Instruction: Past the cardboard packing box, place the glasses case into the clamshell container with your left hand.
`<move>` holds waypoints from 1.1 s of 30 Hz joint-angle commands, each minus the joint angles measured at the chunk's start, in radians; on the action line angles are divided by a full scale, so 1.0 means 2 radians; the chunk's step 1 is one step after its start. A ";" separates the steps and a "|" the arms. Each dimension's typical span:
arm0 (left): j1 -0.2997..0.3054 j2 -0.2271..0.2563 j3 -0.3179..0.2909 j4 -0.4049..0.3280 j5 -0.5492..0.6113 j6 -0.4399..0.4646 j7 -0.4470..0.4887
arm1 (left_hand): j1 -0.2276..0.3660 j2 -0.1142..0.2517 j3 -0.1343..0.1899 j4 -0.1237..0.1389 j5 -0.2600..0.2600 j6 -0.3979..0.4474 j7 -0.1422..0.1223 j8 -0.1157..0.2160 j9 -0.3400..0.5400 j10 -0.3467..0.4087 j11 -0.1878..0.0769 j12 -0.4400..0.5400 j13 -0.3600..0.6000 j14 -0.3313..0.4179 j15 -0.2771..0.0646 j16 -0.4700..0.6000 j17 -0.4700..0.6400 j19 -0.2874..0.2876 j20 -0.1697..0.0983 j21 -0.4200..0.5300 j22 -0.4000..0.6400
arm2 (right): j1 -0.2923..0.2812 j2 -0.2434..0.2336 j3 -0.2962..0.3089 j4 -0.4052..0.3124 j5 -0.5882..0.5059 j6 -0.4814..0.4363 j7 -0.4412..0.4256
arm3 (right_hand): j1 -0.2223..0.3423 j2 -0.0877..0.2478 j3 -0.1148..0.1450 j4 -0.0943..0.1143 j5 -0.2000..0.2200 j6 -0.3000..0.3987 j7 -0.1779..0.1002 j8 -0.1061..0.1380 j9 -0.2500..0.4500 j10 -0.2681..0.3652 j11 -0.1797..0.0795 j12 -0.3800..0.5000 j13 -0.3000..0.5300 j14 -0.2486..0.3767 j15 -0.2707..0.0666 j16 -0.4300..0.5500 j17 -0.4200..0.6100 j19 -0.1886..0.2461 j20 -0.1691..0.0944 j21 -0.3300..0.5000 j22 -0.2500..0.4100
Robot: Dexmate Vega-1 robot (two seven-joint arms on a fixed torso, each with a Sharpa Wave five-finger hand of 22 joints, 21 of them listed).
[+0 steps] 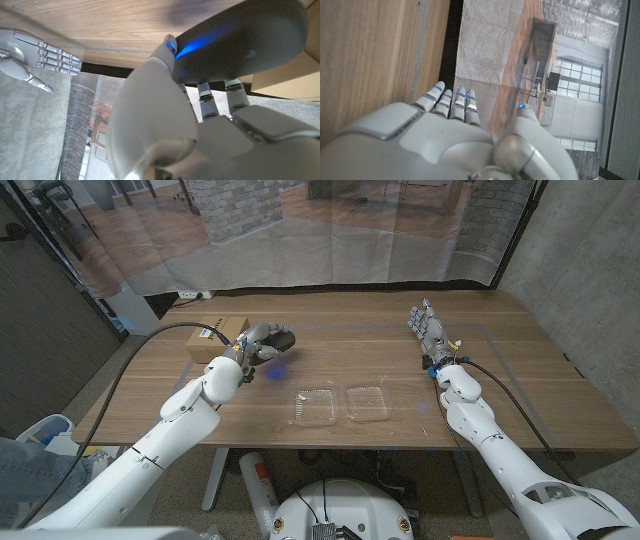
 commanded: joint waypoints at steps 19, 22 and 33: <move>-0.005 0.010 -0.017 0.002 -0.008 -0.090 -0.008 | 0.026 0.044 0.023 0.022 -0.002 0.009 -0.003 0.005 0.002 0.013 -0.005 0.007 0.006 0.099 -0.092 0.053 0.057 0.161 -0.172 0.015 0.002 | 0.009 0.006 -0.001 0.007 0.000 0.001 -0.007 | 0.001 0.007 0.002 -0.004 -0.002 0.002 -0.001 -0.001 0.003 0.004 -0.001 0.000 0.002 0.008 0.000 0.001 0.002 0.008 -0.008 0.004 0.002; -0.007 0.010 -0.015 0.002 -0.007 -0.096 -0.011 | 0.026 0.043 0.023 0.021 -0.002 0.009 -0.003 0.005 0.002 0.014 -0.004 0.007 0.006 0.099 -0.092 0.054 0.058 0.161 -0.173 0.017 0.002 | 0.008 0.005 0.000 0.005 0.000 0.000 -0.008 | 0.001 0.007 0.003 -0.004 -0.002 0.003 -0.001 -0.001 0.003 0.004 -0.001 0.000 0.002 0.009 0.000 0.001 0.002 0.008 -0.008 0.004 0.002; -0.012 0.008 -0.010 0.000 -0.004 -0.110 -0.023 | 0.025 0.042 0.023 0.020 -0.003 0.011 -0.003 0.005 0.002 0.016 -0.004 0.008 0.008 0.101 -0.093 0.054 0.062 0.159 -0.173 0.022 0.001 | 0.004 0.002 0.003 0.002 0.002 0.000 -0.010 | 0.001 0.008 0.003 -0.005 -0.002 0.003 -0.001 -0.001 0.003 0.005 -0.001 0.000 0.002 0.009 -0.001 0.001 0.002 0.008 -0.008 0.004 0.002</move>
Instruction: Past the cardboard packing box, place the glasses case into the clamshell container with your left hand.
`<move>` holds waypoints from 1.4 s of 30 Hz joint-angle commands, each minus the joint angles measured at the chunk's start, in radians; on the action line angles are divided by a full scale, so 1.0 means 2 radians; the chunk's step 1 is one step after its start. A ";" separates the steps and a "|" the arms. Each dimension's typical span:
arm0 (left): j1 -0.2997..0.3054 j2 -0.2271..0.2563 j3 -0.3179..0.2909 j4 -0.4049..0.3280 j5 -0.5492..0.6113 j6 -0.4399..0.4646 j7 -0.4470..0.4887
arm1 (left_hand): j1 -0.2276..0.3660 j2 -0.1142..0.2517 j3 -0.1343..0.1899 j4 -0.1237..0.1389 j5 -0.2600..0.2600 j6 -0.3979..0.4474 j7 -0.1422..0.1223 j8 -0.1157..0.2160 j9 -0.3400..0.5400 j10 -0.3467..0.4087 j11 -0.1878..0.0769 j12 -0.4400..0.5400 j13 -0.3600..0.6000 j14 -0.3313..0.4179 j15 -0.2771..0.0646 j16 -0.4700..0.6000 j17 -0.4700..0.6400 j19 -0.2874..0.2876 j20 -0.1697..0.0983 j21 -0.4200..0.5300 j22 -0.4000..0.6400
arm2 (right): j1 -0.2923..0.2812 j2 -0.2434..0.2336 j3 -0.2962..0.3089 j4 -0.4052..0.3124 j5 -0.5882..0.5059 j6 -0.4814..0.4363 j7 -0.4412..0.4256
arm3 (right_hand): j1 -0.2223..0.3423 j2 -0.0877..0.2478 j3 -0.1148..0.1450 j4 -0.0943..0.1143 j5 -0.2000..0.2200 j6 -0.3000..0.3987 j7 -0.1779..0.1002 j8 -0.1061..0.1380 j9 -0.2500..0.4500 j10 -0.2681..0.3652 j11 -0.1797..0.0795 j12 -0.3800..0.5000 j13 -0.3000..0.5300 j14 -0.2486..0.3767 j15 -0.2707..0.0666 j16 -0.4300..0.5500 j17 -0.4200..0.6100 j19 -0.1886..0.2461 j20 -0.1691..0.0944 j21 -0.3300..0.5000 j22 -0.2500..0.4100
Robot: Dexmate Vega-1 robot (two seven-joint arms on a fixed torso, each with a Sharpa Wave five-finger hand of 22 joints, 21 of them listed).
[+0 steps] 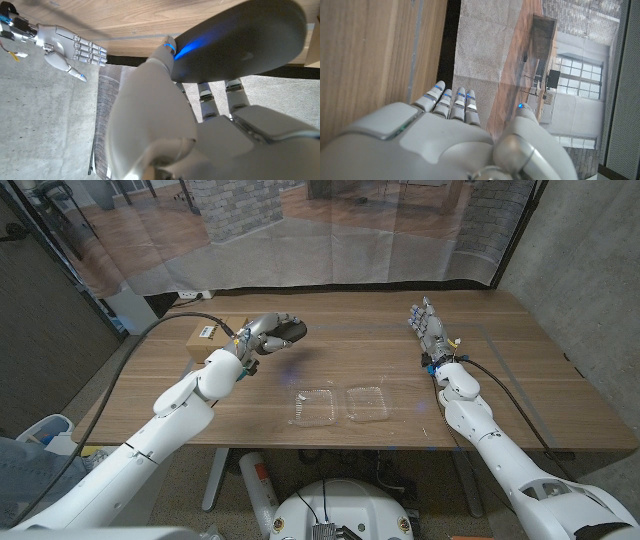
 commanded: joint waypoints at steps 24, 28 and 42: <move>0.007 0.004 0.000 -0.022 0.005 -0.057 -0.024 | 0.028 0.032 0.024 0.020 -0.001 0.008 0.000 0.001 0.003 0.004 -0.002 0.002 0.007 0.094 -0.098 0.052 0.069 0.152 -0.167 0.016 0.001 | -0.003 0.001 0.006 0.000 0.004 0.003 -0.001 | 0.001 0.004 0.000 -0.004 -0.002 0.003 -0.001 -0.001 0.003 0.005 0.000 0.000 0.002 0.006 -0.002 0.001 0.002 0.005 -0.007 0.004 0.001; 0.011 0.005 -0.002 -0.027 0.007 -0.066 -0.022 | 0.026 0.032 0.024 0.020 -0.002 0.009 0.001 0.002 0.003 0.004 -0.002 0.002 0.008 0.094 -0.097 0.051 0.071 0.151 -0.168 0.019 0.001 | -0.003 0.001 0.006 0.000 0.003 0.004 -0.002 | 0.002 0.004 0.000 -0.004 -0.002 0.004 -0.001 0.000 0.003 0.005 0.000 0.000 0.002 0.006 -0.002 0.001 0.002 0.007 -0.006 0.005 0.001; 0.025 0.007 -0.009 -0.039 0.009 -0.089 -0.023 | 0.022 0.031 0.023 0.021 -0.003 0.013 0.001 0.002 0.003 0.005 -0.002 0.002 0.010 0.094 -0.097 0.050 0.075 0.147 -0.167 0.025 0.000 | -0.006 0.002 0.006 -0.002 0.004 0.004 -0.004 | 0.002 0.004 0.000 -0.005 -0.002 0.005 -0.001 0.000 0.003 0.007 -0.001 0.001 0.002 0.008 -0.002 0.002 0.002 0.008 -0.005 0.005 0.001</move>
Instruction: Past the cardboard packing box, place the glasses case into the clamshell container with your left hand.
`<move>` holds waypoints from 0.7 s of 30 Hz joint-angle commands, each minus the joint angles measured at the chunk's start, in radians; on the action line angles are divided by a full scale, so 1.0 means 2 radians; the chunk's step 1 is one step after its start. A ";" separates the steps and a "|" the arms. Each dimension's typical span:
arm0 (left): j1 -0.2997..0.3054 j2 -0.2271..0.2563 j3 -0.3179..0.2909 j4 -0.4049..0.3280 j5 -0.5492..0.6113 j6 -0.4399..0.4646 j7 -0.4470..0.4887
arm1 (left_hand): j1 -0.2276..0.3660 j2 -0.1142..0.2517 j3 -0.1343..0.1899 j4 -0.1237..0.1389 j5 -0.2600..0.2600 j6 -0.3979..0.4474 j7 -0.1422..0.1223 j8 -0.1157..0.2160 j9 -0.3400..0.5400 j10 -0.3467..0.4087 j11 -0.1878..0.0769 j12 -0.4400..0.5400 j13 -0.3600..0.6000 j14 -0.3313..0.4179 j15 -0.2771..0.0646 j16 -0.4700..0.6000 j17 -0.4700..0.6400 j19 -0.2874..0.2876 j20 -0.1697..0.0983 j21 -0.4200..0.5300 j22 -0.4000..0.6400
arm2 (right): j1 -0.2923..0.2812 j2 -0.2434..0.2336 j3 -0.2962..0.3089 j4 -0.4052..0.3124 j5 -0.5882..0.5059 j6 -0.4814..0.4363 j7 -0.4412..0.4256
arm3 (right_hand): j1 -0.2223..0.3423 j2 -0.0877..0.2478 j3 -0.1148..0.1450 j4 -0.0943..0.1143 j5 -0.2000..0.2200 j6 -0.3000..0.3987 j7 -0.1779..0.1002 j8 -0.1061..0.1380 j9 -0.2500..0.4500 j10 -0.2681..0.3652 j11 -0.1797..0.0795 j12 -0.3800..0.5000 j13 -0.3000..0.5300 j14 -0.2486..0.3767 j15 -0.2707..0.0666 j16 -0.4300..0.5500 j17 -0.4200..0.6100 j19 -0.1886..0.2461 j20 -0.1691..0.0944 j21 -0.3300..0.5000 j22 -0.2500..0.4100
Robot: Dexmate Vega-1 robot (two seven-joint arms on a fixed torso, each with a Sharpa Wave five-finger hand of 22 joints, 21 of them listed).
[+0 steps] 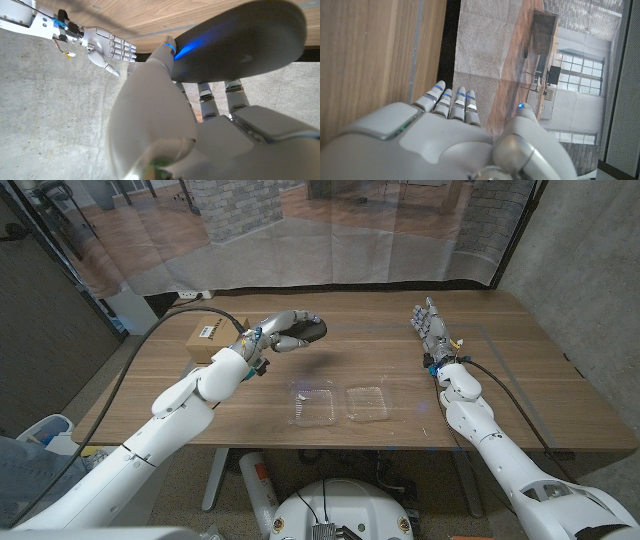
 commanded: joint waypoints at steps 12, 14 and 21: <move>0.019 0.002 -0.005 -0.020 0.004 -0.038 -0.008 | 0.020 0.031 0.024 0.021 -0.001 0.007 0.001 0.002 0.001 0.005 -0.002 0.003 0.004 0.095 -0.096 0.049 0.078 0.151 -0.160 0.007 0.001 | -0.008 -0.002 0.002 -0.010 0.001 0.000 -0.005 | 0.003 0.005 0.001 -0.004 -0.001 0.006 -0.001 0.000 0.003 0.005 0.003 0.001 0.002 0.008 -0.001 0.002 0.002 0.007 -0.001 0.005 0.001; 0.022 0.002 -0.004 -0.021 0.005 -0.043 -0.008 | 0.020 0.031 0.024 0.021 -0.001 0.007 0.001 0.002 0.001 0.005 -0.002 0.002 0.004 0.096 -0.095 0.049 0.079 0.151 -0.160 0.008 0.001 | -0.009 -0.002 0.002 -0.011 0.001 0.000 -0.006 | 0.003 0.005 0.001 -0.004 -0.001 0.006 -0.001 0.000 0.003 0.005 0.002 0.001 0.002 0.008 -0.001 0.002 0.002 0.008 -0.001 0.005 0.001; 0.026 0.004 -0.006 -0.024 0.002 -0.058 -0.013 | 0.019 0.031 0.024 0.020 -0.001 0.008 0.001 0.002 0.001 0.005 -0.001 0.002 0.005 0.095 -0.096 0.049 0.080 0.147 -0.160 0.010 0.000 | -0.011 -0.004 0.003 -0.016 0.001 0.000 -0.009 | 0.003 0.005 0.001 -0.005 -0.001 0.006 -0.001 0.000 0.003 0.007 0.002 0.002 0.002 0.009 -0.001 0.002 0.002 0.010 -0.003 0.006 0.001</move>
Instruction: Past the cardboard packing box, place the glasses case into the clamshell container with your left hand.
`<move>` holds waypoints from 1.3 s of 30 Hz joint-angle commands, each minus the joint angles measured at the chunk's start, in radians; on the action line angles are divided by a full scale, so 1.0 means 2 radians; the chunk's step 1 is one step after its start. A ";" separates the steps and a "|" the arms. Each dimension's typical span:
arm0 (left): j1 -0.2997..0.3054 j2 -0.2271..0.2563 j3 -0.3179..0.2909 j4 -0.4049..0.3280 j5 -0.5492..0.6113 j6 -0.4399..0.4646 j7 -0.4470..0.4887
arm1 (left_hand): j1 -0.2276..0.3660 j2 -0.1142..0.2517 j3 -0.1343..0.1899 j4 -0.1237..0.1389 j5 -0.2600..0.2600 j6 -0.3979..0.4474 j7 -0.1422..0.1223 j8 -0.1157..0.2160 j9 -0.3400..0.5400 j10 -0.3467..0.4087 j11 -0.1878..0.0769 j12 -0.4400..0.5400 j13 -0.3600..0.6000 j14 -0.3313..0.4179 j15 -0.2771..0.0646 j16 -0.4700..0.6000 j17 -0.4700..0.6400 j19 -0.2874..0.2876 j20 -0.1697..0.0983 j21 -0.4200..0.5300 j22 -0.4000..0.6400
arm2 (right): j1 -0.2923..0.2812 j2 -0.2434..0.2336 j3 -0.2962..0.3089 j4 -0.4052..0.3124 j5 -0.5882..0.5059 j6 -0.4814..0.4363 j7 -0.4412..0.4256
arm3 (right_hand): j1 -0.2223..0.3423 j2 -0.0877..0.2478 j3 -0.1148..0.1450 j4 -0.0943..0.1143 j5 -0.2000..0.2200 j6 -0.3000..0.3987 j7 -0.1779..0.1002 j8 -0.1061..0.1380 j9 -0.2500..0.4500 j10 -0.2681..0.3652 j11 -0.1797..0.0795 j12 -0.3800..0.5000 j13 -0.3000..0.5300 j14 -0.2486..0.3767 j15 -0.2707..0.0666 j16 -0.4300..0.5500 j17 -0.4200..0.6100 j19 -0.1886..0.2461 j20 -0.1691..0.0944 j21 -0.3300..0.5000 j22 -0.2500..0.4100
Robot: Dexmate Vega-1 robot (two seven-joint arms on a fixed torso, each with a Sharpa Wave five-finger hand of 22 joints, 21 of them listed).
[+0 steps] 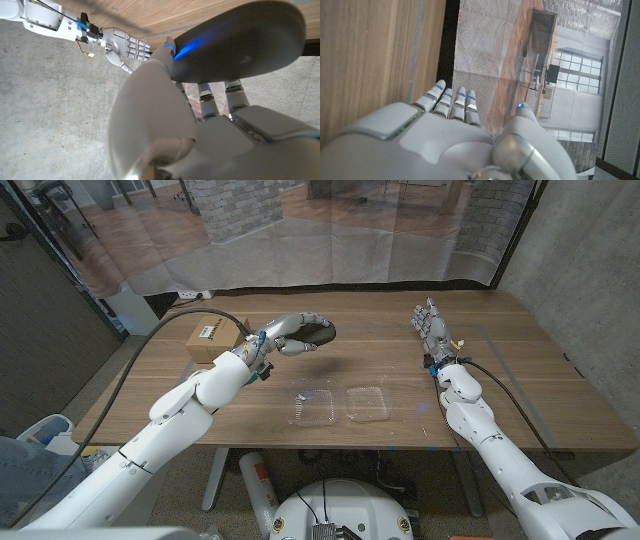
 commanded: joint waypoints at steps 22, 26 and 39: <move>0.022 0.006 -0.007 -0.019 -0.014 -0.043 -0.032 | 0.019 0.026 0.026 0.020 0.000 0.010 -0.002 0.002 0.001 0.006 0.000 0.003 0.004 0.095 -0.095 0.046 0.086 0.144 -0.153 0.013 0.000 | 0.000 -0.002 0.000 -0.008 0.000 -0.005 -0.012 | 0.003 0.003 -0.001 -0.005 -0.001 0.008 0.000 0.001 0.003 0.015 0.000 0.005 0.002 0.013 -0.008 0.004 0.001 0.013 -0.008 0.004 0.001; 0.020 0.006 -0.003 -0.016 -0.016 -0.047 -0.038 | 0.018 0.026 0.026 0.020 0.000 0.010 -0.002 0.002 0.002 0.006 -0.001 0.002 0.005 0.095 -0.095 0.046 0.087 0.142 -0.153 0.014 0.000 | 0.004 0.000 -0.001 -0.001 0.000 -0.004 -0.010 | 0.003 0.003 -0.001 -0.005 -0.001 0.008 0.000 0.001 0.003 0.015 -0.001 0.005 0.002 0.014 -0.007 0.003 0.001 0.013 -0.007 0.003 0.001; 0.001 0.006 0.017 -0.010 0.002 -0.054 -0.052 | 0.013 0.023 0.026 0.020 -0.002 0.014 -0.004 0.002 0.002 0.006 0.000 0.002 0.007 0.089 -0.096 0.040 0.090 0.128 -0.148 0.019 -0.001 | 0.009 0.006 0.001 0.010 0.000 0.002 -0.008 | 0.003 0.003 -0.001 -0.006 -0.002 0.008 -0.001 0.001 0.003 0.015 -0.001 0.004 0.002 0.014 -0.005 0.003 0.001 0.012 -0.006 0.003 0.001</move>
